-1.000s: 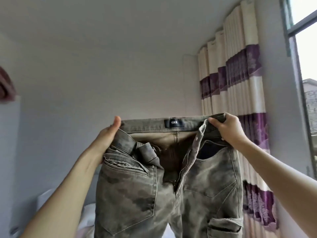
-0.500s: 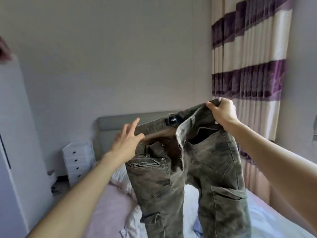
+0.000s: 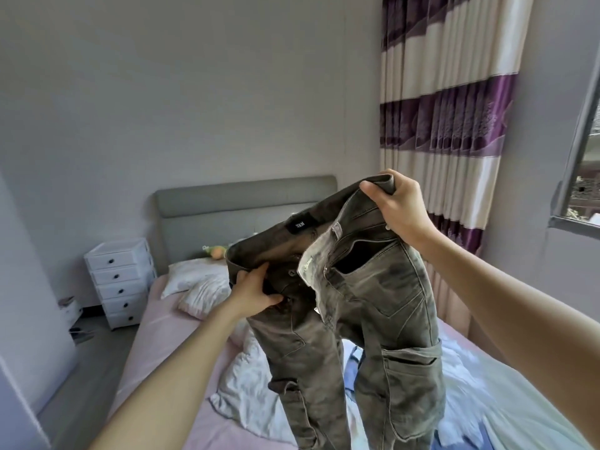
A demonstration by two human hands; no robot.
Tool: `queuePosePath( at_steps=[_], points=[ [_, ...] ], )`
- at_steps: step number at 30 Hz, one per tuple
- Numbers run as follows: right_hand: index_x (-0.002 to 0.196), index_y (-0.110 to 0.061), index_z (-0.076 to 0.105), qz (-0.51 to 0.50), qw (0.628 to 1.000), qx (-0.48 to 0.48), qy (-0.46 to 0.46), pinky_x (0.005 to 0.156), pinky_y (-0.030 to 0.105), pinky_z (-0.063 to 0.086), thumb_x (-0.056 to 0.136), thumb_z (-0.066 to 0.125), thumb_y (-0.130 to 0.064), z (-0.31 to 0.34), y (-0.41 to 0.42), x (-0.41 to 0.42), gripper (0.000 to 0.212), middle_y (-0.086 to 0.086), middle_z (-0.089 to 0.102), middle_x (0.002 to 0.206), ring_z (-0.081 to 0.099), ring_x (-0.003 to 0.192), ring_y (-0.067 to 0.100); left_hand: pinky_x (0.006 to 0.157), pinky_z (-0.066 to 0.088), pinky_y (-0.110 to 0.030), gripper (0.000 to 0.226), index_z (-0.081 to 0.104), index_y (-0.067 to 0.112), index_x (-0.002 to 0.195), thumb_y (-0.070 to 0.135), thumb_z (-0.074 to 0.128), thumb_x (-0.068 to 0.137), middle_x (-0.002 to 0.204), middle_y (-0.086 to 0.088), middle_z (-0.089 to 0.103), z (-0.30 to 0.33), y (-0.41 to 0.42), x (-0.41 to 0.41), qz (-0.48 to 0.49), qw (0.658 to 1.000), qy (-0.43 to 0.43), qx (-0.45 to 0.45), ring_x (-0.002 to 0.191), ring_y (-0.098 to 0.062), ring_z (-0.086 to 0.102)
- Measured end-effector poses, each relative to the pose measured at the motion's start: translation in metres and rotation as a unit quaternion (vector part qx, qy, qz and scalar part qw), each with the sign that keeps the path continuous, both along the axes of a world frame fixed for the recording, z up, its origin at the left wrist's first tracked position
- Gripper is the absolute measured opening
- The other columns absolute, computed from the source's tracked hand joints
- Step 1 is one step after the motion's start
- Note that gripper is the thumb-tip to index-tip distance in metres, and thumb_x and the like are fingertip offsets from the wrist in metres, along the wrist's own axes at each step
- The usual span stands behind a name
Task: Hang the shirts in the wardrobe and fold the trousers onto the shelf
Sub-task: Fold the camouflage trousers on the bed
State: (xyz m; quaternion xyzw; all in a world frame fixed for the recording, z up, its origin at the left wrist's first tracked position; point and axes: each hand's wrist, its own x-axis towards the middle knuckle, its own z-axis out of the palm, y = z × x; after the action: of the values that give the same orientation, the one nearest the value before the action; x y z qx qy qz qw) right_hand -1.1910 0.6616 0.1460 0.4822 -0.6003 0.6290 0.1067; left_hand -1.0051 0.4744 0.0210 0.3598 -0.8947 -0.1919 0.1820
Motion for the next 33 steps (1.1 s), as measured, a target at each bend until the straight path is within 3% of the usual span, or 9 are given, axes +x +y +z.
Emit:
queuePosePath(
  at_steps=[4, 9, 12, 17, 20, 23, 25, 30, 33],
  points=[
    [0.078, -0.015, 0.060, -0.006, 1.000, 0.002, -0.004, 0.065, 0.029, 0.048, 0.085, 0.066, -0.018, -0.009, 0.002, -0.008, 0.009, -0.006, 0.060, 0.066, 0.058, 0.066, 0.013, 0.105, 0.030, -0.040, 0.059, 0.050, 0.026, 0.131, 0.043, 0.069, 0.078, 0.130, -0.006, 0.039, -0.004, 0.005, -0.009, 0.012, 0.996, -0.068, -0.061, 0.126, -0.029, 0.029],
    [0.078, -0.009, 0.059, -0.103, 0.994, 0.036, -0.010, 0.065, 0.034, 0.051, 0.087, 0.064, -0.023, -0.028, 0.003, -0.030, 0.016, -0.003, 0.061, 0.066, 0.061, 0.070, 0.022, 0.095, 0.022, -0.036, 0.021, 0.072, 0.019, 0.091, 0.032, 0.075, 0.075, 0.124, -0.003, 0.050, 0.004, 0.018, -0.009, -0.027, 0.965, 0.134, -0.224, 0.121, -0.029, 0.036],
    [0.084, -0.004, 0.062, -0.122, 0.990, 0.051, -0.045, 0.064, 0.039, 0.054, 0.088, 0.062, -0.024, -0.041, 0.003, -0.039, 0.020, 0.008, 0.064, 0.072, 0.062, 0.073, 0.030, 0.104, 0.020, -0.045, 0.014, 0.071, 0.015, 0.083, 0.022, 0.078, 0.072, 0.141, -0.013, 0.042, 0.019, 0.016, -0.007, -0.072, 0.940, 0.151, -0.298, 0.133, -0.037, 0.030],
    [0.086, -0.004, 0.063, -0.048, 0.997, 0.035, -0.057, 0.044, 0.037, 0.048, 0.087, 0.063, -0.017, -0.040, 0.008, -0.036, 0.013, 0.018, 0.062, 0.074, 0.055, 0.062, 0.024, 0.107, 0.026, -0.043, 0.023, 0.052, 0.021, 0.114, 0.032, 0.049, 0.094, 0.149, 0.000, 0.026, 0.023, -0.004, -0.003, -0.071, 0.988, 0.007, -0.137, 0.137, -0.028, 0.023],
    [0.085, -0.003, 0.064, -0.025, 0.996, 0.040, -0.070, 0.053, 0.041, 0.050, 0.086, 0.064, -0.017, -0.040, 0.008, -0.035, 0.014, 0.014, 0.062, 0.073, 0.055, 0.062, 0.021, 0.102, 0.020, -0.037, 0.031, 0.042, 0.022, 0.125, 0.036, 0.037, 0.098, 0.137, -0.001, 0.039, 0.016, -0.011, -0.008, -0.045, 0.979, -0.058, -0.191, 0.130, -0.022, 0.030],
    [0.080, -0.007, 0.064, 0.015, 0.989, 0.035, -0.141, 0.057, 0.031, 0.051, 0.087, 0.064, -0.015, -0.043, 0.009, -0.042, 0.011, 0.004, 0.063, 0.067, 0.059, 0.059, 0.013, 0.102, 0.008, -0.038, 0.026, 0.045, 0.021, 0.117, 0.036, 0.037, 0.098, 0.133, 0.002, 0.042, 0.021, -0.010, -0.013, -0.059, 0.965, -0.071, -0.245, 0.131, -0.021, 0.023],
    [0.076, -0.014, 0.063, 0.057, 0.977, 0.045, -0.200, 0.056, 0.024, 0.054, 0.087, 0.063, -0.014, -0.043, 0.011, -0.047, 0.011, -0.002, 0.066, 0.063, 0.062, 0.056, 0.007, 0.101, 0.024, -0.041, 0.017, 0.042, 0.021, 0.106, 0.035, 0.036, 0.098, 0.124, -0.004, 0.049, 0.023, -0.005, -0.015, -0.097, 0.967, -0.092, -0.218, 0.122, -0.029, 0.037],
    [0.077, -0.010, 0.060, 0.017, 0.945, 0.088, -0.314, 0.045, 0.024, 0.053, 0.089, 0.062, -0.018, -0.047, 0.011, -0.058, 0.015, 0.002, 0.067, 0.058, 0.064, 0.049, 0.013, 0.063, 0.034, -0.037, 0.018, 0.029, 0.020, 0.095, 0.037, 0.035, 0.099, 0.103, -0.016, 0.062, 0.016, 0.022, -0.021, -0.095, 0.968, -0.097, -0.212, 0.089, -0.040, 0.057],
    [0.102, 0.001, 0.060, -0.053, 0.916, 0.137, -0.373, 0.072, 0.038, 0.055, 0.090, 0.056, -0.014, -0.052, 0.004, -0.065, 0.020, 0.009, 0.063, 0.084, 0.063, 0.073, 0.024, 0.067, 0.036, -0.035, 0.016, 0.033, 0.015, 0.098, 0.030, 0.040, 0.098, 0.097, -0.015, 0.059, 0.028, 0.034, -0.032, -0.060, 0.989, -0.102, -0.090, 0.087, -0.032, 0.056]
  ],
)
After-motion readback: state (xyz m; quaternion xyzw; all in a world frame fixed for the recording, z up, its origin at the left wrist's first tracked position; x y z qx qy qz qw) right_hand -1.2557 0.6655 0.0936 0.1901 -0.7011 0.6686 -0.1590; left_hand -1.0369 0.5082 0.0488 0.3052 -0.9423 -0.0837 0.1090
